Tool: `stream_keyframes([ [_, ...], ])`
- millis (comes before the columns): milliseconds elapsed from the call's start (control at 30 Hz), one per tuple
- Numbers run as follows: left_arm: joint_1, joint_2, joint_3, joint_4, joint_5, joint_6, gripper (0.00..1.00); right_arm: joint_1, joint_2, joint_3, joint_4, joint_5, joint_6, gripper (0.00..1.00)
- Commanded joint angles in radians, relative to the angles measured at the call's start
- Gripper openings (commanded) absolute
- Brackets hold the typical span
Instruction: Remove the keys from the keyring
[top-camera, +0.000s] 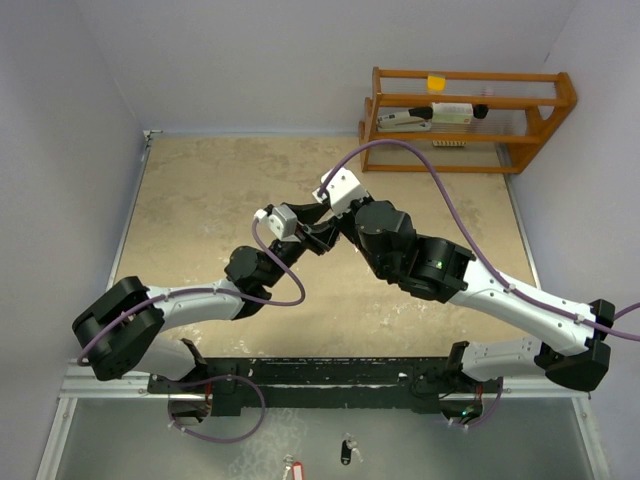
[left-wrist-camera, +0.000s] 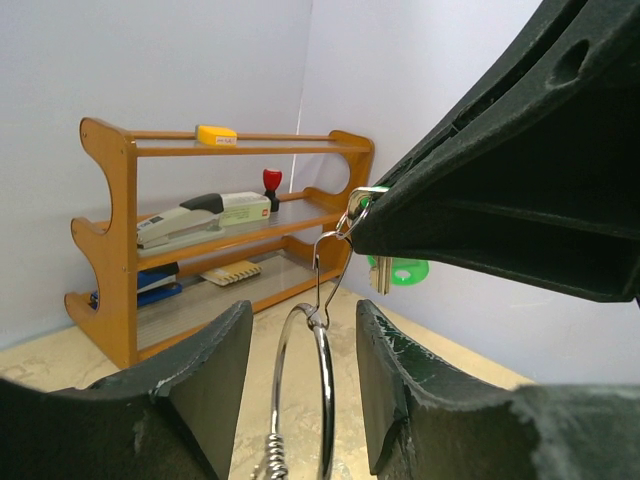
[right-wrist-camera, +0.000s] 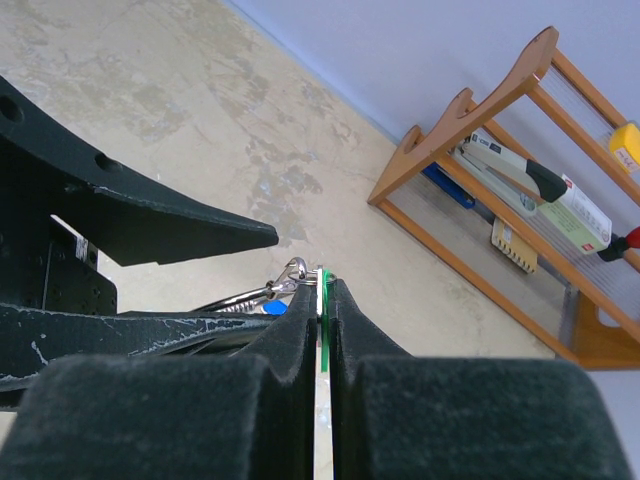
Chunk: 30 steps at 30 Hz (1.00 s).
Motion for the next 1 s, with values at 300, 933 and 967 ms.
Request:
stream_keyframes([
  [300,-0.011,0.012,0.014,0.092,-0.021,0.029,0.42,0.009,-0.018,0.006,0.06,0.004,0.007,0.0],
  [933,-0.014,0.037,0.031,0.111,-0.015,0.039,0.41,0.013,-0.019,0.001,0.057,0.009,0.011,0.0],
  [967,-0.014,0.038,0.032,0.112,-0.016,0.039,0.41,0.014,-0.021,0.0,0.057,0.009,0.012,0.0],
])
